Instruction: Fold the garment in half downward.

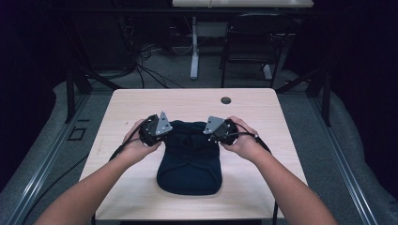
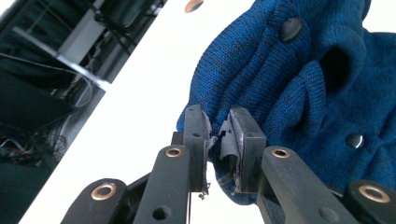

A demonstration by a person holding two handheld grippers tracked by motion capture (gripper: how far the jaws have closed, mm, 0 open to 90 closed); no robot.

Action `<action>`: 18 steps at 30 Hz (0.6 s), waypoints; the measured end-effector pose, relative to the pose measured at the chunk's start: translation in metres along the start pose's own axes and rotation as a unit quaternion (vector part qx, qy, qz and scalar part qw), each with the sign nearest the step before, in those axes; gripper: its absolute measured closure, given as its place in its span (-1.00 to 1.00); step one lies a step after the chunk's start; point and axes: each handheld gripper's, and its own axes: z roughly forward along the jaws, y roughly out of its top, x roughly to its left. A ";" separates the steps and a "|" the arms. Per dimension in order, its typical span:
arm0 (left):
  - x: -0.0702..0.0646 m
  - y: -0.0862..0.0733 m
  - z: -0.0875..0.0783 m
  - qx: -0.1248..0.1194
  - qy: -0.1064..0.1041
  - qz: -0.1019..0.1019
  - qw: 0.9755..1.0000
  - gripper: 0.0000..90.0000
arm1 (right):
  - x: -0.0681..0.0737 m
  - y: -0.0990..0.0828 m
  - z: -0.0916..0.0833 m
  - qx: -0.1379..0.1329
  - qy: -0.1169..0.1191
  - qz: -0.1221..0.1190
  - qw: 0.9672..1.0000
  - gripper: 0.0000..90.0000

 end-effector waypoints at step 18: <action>-0.019 -0.008 -0.015 -0.004 -0.028 0.000 1.000 0.73 | 0.023 -0.002 -0.012 0.010 0.031 -0.004 0.999 0.71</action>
